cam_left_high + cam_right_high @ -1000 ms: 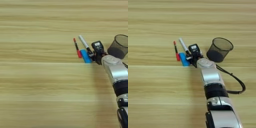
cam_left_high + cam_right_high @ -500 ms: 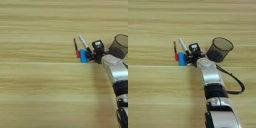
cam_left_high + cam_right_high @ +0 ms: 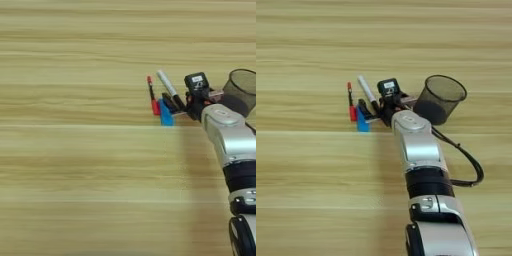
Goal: Move the objects on the table
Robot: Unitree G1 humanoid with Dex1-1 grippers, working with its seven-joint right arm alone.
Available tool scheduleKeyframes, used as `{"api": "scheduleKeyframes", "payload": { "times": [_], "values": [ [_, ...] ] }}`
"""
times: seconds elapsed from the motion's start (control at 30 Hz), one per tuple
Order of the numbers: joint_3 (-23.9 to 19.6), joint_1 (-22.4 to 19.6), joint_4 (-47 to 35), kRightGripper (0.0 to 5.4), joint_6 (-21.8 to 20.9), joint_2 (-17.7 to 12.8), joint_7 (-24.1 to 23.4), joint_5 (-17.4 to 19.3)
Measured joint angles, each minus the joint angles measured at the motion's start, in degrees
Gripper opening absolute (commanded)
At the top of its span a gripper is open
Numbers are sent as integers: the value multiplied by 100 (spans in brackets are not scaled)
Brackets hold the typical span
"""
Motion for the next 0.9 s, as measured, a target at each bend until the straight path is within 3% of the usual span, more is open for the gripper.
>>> {"api": "scheduleKeyframes", "payload": {
  "times": [0.4, 0.9],
  "values": [
    [-325, 133, -696, 537, -347, 107, -328, 138],
    [-1056, 488, -1866, 537, -332, -15, -602, 263]
  ]
}}
